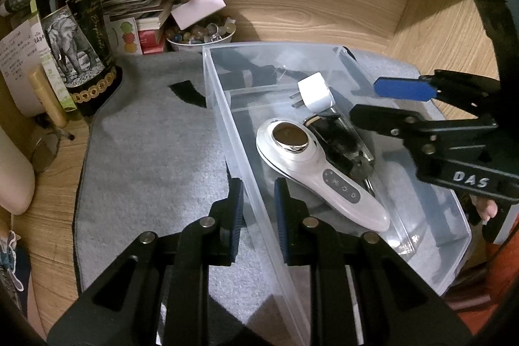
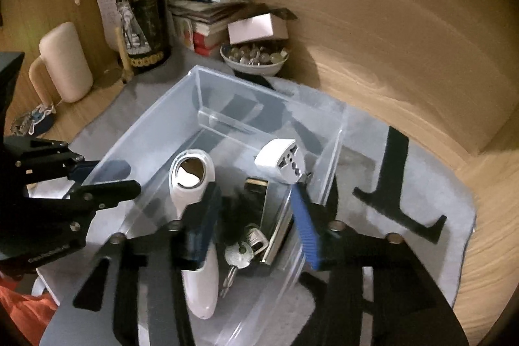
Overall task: Organize rigid objects
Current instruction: 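Carry the second black clip into the box and release it, then grasp the silver metal cap on the mat with the right gripper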
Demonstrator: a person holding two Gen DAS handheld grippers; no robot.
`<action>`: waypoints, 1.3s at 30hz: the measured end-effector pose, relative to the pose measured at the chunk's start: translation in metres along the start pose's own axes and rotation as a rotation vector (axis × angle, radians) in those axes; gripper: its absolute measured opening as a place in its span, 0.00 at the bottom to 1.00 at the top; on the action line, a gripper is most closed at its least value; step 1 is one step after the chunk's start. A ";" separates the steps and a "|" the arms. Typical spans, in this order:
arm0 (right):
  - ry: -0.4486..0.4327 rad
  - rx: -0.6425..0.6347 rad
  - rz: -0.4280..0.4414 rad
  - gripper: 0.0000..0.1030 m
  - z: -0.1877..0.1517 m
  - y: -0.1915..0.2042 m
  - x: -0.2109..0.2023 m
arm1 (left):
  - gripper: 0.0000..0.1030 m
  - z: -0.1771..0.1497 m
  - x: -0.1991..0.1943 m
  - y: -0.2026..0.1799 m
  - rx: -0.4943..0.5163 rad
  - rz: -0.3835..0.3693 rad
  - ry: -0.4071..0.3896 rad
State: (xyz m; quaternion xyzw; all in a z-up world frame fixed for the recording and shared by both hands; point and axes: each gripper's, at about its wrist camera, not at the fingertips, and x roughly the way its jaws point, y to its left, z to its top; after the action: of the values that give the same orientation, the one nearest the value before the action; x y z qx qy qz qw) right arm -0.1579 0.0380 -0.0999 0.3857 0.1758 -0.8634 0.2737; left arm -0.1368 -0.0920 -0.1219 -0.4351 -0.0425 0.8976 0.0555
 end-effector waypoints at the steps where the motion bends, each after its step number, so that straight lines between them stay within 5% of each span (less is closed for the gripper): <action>1: -0.005 0.008 0.002 0.46 0.000 -0.002 -0.003 | 0.19 0.000 0.000 0.000 0.001 0.002 0.001; 11: -0.092 0.127 -0.065 0.76 -0.014 -0.027 -0.048 | 0.19 -0.001 0.000 0.000 0.011 0.011 -0.001; 27: -0.107 0.417 -0.339 0.76 -0.108 -0.080 -0.107 | 0.19 -0.003 0.000 -0.004 0.028 0.017 -0.010; 36: 0.025 0.511 -0.355 0.74 -0.164 -0.079 -0.083 | 0.19 -0.004 -0.001 -0.003 0.033 -0.003 -0.023; 39: 0.062 0.534 -0.323 0.60 -0.177 -0.078 -0.073 | 0.20 -0.004 -0.001 -0.003 0.030 -0.008 -0.026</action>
State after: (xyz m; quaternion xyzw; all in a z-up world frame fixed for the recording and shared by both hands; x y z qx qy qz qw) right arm -0.0638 0.2150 -0.1509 0.4371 0.0099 -0.8992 0.0167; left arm -0.1328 -0.0891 -0.1233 -0.4223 -0.0317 0.9036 0.0650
